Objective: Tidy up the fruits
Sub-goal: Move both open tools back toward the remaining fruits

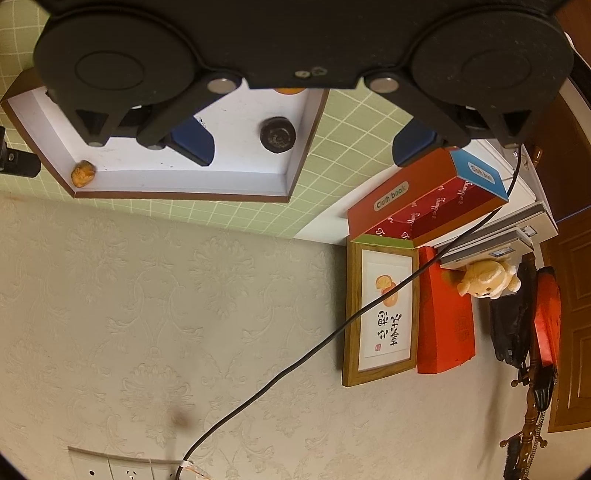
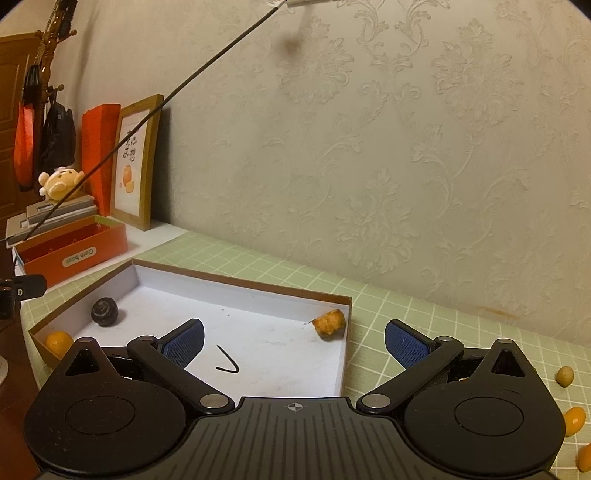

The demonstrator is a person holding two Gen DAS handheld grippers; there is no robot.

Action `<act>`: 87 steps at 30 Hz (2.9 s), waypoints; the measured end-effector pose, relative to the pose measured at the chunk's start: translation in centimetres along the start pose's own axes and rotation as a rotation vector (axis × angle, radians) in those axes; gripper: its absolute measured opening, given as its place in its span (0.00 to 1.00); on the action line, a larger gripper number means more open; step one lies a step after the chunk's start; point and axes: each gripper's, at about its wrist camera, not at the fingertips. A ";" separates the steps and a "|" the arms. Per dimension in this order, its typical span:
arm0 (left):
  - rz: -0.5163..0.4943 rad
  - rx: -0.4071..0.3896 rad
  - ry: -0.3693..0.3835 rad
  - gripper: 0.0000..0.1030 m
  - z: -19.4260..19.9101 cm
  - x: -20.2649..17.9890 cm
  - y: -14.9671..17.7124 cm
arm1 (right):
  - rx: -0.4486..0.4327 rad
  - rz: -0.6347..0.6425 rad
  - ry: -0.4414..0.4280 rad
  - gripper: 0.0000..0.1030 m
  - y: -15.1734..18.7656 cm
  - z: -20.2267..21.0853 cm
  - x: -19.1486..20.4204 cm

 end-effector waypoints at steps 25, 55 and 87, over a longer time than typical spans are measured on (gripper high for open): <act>-0.017 -0.020 0.000 0.94 2.3 -1.3 -0.8 | -0.003 0.007 -0.005 1.00 0.2 2.4 -0.5; -0.005 -0.011 0.188 0.94 3.5 -9.5 -0.9 | -0.012 -0.015 0.065 1.00 2.5 6.2 -6.6; -0.291 -0.021 0.412 0.94 5.7 -24.1 2.9 | 0.121 -0.132 0.354 1.00 7.4 11.7 -17.1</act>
Point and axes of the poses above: each gripper's, at about its wrist camera, not at the fingertips, and z roughly against the way its jaws point, x to its left, y to its underside, and after that the axes turned 7 degrees about x, right-handed
